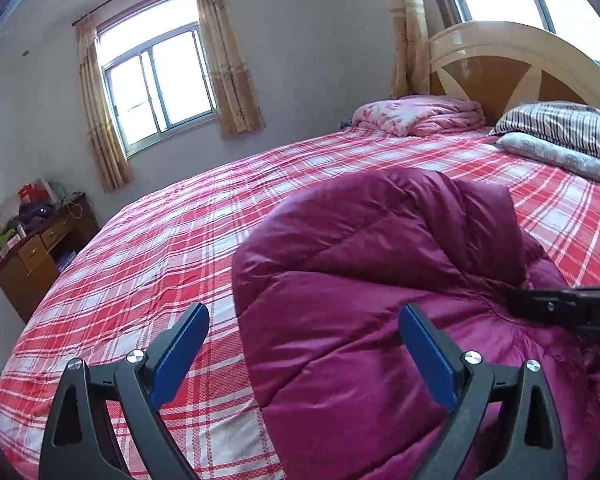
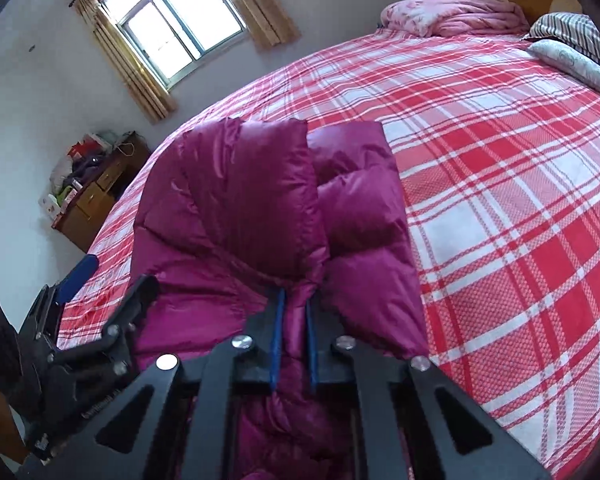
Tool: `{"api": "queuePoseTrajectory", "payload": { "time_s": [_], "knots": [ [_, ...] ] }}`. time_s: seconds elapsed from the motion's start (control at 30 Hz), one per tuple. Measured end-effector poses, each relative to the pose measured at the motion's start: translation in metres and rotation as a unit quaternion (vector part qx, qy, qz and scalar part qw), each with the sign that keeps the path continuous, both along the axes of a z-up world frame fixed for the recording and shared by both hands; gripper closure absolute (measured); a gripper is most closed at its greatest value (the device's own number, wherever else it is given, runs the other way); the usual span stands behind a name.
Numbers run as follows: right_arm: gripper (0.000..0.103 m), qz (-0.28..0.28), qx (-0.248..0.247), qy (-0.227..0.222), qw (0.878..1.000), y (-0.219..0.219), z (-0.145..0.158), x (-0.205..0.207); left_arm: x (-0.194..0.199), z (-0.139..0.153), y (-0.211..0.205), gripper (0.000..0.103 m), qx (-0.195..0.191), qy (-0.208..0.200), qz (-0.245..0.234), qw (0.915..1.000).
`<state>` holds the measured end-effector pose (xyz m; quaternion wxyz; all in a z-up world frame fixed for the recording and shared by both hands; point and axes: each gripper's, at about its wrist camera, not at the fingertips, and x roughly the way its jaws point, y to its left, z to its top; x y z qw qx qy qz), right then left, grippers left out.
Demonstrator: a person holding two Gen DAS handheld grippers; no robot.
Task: Fold large clothes
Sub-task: 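Grasp the jacket bundle edge with the right tool beside the left tool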
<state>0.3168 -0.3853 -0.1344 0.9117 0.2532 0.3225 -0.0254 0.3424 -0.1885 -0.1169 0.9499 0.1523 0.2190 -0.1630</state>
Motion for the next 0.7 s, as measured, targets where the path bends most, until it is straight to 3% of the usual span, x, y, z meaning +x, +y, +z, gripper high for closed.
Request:
{"api": "queuePoseTrajectory", "payload": {
  "time_s": [0.1, 0.17, 0.27, 0.37, 0.53, 0.57, 0.63, 0.7],
  "knots": [
    [0.094, -0.019, -0.019, 0.011, 1.000, -0.009, -0.013, -0.001, 0.009, -0.006, -0.016, 0.007, 0.017, 0.010, 0.005, 0.9998],
    [0.097, -0.023, -0.009, 0.016, 1.000, -0.014, -0.017, -0.004, 0.012, -0.020, -0.033, 0.007, 0.057, 0.014, 0.000, 0.9983],
    [0.090, -0.041, -0.034, 0.031, 0.998, -0.015, -0.005, -0.013, 0.006, -0.029, -0.046, 0.007, 0.084, -0.001, -0.014, 0.9964],
    [0.080, -0.078, -0.051, 0.004, 0.996, -0.015, 0.022, -0.033, 0.004, -0.026, -0.046, 0.007, 0.086, -0.005, -0.016, 0.9961],
    [0.078, -0.088, -0.063, -0.067, 0.992, -0.001, 0.081, -0.040, 0.003, -0.023, -0.047, 0.007, 0.088, 0.000, -0.024, 0.9958],
    [0.069, -0.077, -0.049, -0.079, 0.993, 0.001, 0.088, -0.033, 0.004, -0.023, -0.048, 0.007, 0.087, 0.002, -0.026, 0.9959],
    [0.055, -0.048, -0.007, -0.100, 0.994, 0.000, 0.093, -0.015, 0.004, -0.022, -0.051, 0.007, 0.082, 0.011, -0.030, 0.9962],
    [0.055, -0.036, -0.006, -0.088, 0.995, 0.002, 0.082, 0.010, 0.005, -0.017, -0.049, 0.007, 0.074, 0.014, -0.027, 0.9968]
  ]
}}
